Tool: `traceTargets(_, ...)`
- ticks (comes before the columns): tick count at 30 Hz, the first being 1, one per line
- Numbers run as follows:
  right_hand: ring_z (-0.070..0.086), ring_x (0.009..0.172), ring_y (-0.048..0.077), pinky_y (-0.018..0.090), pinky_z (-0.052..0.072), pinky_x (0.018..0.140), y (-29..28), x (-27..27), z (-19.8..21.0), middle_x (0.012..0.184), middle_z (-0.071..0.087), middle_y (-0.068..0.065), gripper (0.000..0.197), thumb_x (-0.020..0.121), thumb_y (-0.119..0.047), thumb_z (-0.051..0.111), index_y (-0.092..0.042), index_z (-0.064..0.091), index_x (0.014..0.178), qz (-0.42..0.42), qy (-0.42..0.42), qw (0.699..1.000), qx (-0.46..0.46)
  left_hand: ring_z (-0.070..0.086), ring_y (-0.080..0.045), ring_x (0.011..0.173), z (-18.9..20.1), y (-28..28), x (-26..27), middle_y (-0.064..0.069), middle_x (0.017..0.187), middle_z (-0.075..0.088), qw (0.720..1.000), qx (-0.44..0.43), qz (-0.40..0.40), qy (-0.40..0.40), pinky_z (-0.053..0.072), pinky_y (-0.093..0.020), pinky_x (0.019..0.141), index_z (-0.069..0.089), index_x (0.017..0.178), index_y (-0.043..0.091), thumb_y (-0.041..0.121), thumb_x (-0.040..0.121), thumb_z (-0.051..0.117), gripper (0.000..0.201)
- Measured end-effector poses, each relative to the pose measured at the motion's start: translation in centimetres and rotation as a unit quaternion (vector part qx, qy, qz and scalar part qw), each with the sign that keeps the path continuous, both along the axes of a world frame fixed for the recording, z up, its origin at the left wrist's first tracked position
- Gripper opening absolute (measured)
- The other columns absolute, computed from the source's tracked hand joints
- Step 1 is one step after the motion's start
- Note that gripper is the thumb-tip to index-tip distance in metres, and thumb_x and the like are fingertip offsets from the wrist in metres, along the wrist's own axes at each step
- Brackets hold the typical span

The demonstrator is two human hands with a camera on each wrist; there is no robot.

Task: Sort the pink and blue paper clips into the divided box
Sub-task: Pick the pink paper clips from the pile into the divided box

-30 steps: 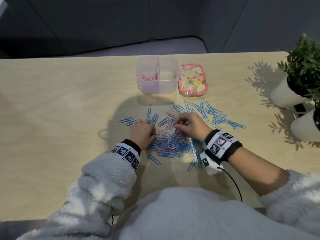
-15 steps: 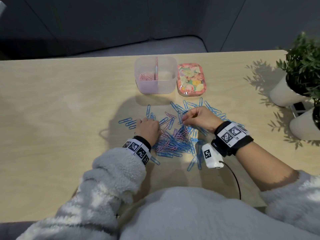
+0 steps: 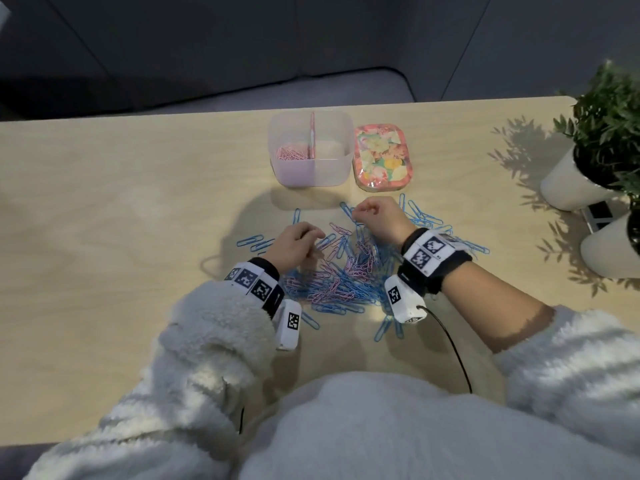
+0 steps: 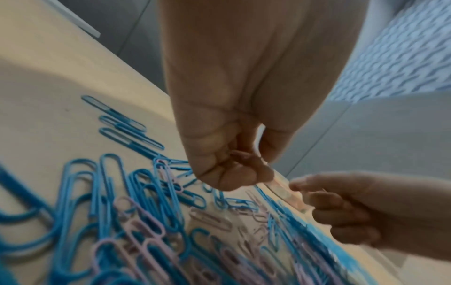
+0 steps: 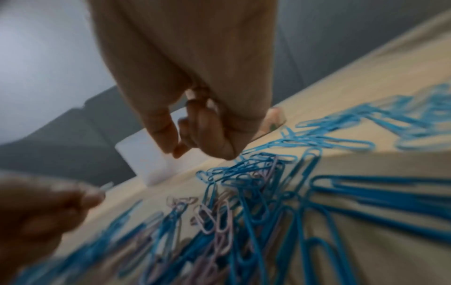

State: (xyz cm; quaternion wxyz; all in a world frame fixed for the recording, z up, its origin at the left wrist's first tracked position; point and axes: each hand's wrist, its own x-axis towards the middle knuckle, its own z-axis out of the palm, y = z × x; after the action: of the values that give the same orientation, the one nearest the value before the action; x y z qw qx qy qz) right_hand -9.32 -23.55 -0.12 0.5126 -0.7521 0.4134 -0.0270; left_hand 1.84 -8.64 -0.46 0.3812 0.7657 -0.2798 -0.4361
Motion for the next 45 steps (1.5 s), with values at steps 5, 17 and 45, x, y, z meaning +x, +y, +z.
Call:
traceTargets(5,0.058,0.083,0.022,0.028,0.040,0.069,1.0,1.9,-1.2,0.087,0.065,0.003,0.014,0.075,-0.025,0.070,-0.014,0.064,0.081,0.133,0.137,0.967,-0.166,0.047,-0.017,0.073,-0.5,0.0,-0.5,0.000,0.081,0.047,0.948,0.053,-0.193,-0.246,0.036,-0.025,0.065,0.061,0.095,0.012,0.019,0.084,0.063,0.013)
traceTargets(17,0.056,0.080,0.026,0.031,0.040,0.068,1.1,1.8,-0.9,0.085,0.062,0.013,0.009,0.084,-0.006,0.054,-0.008,0.053,0.075,0.158,0.132,0.967,-0.150,0.056,-0.028,0.092,-1.5,1.2,-0.5,-0.014,0.101,0.059,0.931,0.035,-0.235,-0.276,0.043,-0.035,0.082,0.058,0.092,0.004,0.015,0.089,0.055,0.012)
traceTargets(45,0.051,0.072,0.017,0.023,0.038,0.060,1.9,-0.6,-1.7,0.072,0.054,-0.002,0.003,0.085,-0.010,0.054,-0.010,0.053,0.082,0.208,0.058,0.969,-0.124,0.056,-0.031,0.102,-1.4,-2.2,1.7,-0.016,0.109,0.062,0.927,0.118,-0.180,-0.306,0.042,-0.035,0.082,0.057,0.102,0.003,0.015,0.092,0.047,0.018)
